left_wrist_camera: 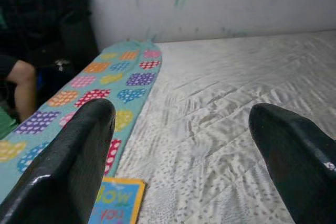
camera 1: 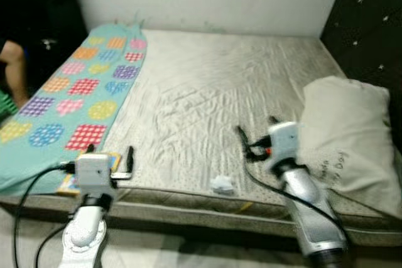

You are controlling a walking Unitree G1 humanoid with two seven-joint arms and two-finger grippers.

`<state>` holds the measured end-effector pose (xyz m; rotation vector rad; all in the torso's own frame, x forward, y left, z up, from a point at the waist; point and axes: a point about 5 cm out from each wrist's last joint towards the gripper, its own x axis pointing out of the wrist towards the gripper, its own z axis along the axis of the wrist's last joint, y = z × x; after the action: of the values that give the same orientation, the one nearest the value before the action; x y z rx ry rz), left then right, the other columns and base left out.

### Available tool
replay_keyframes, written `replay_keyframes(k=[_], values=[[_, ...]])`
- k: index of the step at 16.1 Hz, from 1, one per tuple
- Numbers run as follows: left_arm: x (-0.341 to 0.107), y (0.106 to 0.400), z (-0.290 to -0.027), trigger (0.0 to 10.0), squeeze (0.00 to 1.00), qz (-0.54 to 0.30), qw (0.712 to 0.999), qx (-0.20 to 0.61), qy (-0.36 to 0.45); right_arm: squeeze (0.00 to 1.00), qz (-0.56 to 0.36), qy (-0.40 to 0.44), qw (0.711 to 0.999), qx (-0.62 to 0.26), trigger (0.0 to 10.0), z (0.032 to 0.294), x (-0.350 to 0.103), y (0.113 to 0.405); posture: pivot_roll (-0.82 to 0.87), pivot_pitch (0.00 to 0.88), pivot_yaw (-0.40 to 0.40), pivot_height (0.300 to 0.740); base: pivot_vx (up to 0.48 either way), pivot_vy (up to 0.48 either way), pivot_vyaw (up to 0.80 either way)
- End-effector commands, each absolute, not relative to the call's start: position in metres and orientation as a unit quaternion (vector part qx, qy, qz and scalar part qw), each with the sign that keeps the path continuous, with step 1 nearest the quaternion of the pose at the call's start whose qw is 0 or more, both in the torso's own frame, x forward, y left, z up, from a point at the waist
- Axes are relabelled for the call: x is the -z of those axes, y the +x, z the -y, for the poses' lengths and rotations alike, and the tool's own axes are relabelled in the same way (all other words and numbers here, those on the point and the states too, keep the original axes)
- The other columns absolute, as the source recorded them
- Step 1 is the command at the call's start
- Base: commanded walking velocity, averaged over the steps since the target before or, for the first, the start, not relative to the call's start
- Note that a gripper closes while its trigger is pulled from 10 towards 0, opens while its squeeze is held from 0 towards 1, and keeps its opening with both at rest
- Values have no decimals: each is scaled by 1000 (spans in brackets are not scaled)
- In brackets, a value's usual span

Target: Clean up the room

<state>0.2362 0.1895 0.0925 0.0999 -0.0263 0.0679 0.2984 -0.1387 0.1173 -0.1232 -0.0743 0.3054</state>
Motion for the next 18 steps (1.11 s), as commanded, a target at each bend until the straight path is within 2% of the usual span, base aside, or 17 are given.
replay_keyframes(k=[1, 9, 15, 18], values=[[-95, 238, -188, 10000, 0, 19, 998, -27, 50, 0, 38, -63, 987, -146, 10000, 145, -119, 299, 37, 17, -41, 740, 0, 0, 0], [-93, 239, -190, 10000, 0, 13, 999, -30, 28, 0, 38, -62, 986, -152, 10000, 145, -118, 297, 36, 19, -38, 740, 0, 0, 0], [-93, 240, -188, 10000, 0, 14, 999, -24, 37, 0, 40, -70, 984, -161, 10000, 143, -118, 297, 38, 5, -42, 740, 0, 0, 800], [-94, 240, -187, 10000, 0, 17, 999, -22, 37, 0, 39, -62, 985, -158, 10000, 144, -118, 298, 37, 12, -43, 740, 0, 0, 0]])
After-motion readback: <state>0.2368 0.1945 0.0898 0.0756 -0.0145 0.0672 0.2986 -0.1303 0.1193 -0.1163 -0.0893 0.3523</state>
